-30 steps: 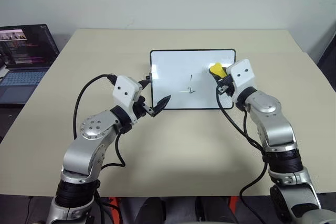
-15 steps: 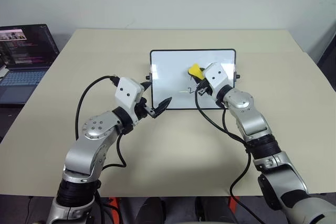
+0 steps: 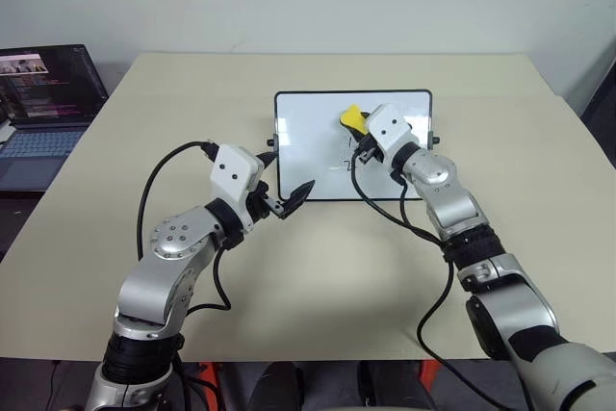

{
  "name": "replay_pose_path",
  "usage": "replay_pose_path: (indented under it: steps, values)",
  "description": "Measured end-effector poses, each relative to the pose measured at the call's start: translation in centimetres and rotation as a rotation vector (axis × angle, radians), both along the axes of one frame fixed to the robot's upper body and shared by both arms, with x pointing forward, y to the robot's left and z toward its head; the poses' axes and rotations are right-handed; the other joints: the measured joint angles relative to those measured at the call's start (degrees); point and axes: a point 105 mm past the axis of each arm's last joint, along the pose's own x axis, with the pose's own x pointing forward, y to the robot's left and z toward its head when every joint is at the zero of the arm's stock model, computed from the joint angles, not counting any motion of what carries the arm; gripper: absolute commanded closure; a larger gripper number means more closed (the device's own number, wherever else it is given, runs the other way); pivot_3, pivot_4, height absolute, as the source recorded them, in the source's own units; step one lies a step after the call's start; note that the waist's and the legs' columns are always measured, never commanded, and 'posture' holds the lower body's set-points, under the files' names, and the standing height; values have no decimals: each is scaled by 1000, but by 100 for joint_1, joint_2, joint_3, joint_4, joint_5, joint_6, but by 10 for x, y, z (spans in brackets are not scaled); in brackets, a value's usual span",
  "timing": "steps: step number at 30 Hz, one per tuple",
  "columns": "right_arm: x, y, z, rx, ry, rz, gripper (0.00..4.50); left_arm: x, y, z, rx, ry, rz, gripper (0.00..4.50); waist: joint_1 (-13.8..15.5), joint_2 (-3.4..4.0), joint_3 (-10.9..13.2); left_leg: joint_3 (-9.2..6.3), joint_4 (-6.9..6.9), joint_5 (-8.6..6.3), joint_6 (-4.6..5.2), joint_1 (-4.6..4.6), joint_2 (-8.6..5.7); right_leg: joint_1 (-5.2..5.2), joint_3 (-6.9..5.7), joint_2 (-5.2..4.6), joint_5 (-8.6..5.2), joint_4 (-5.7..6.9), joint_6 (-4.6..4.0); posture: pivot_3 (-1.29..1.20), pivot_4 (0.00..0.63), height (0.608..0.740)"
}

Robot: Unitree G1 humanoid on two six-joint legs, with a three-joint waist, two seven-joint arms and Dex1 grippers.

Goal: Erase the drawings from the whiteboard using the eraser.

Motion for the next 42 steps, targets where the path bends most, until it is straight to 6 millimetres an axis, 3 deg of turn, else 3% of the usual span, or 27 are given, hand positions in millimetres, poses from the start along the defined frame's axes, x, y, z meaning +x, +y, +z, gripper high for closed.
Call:
replay_pose_path:
  steps: [26,42]
  values:
    - [1,4,-16,-30,57,27,3360,-1,-1,5,-5,-21,11,0,-1,0,0,1,3,2,-3,2,1,1,1,0,0,4,0,0,150,740]
    - [-14,7,-33,-32,112,55,3360,-1,-1,5,-6,-22,14,0,-1,0,-1,0,4,-6,10,3,1,1,1,0,0,5,0,0,150,740]
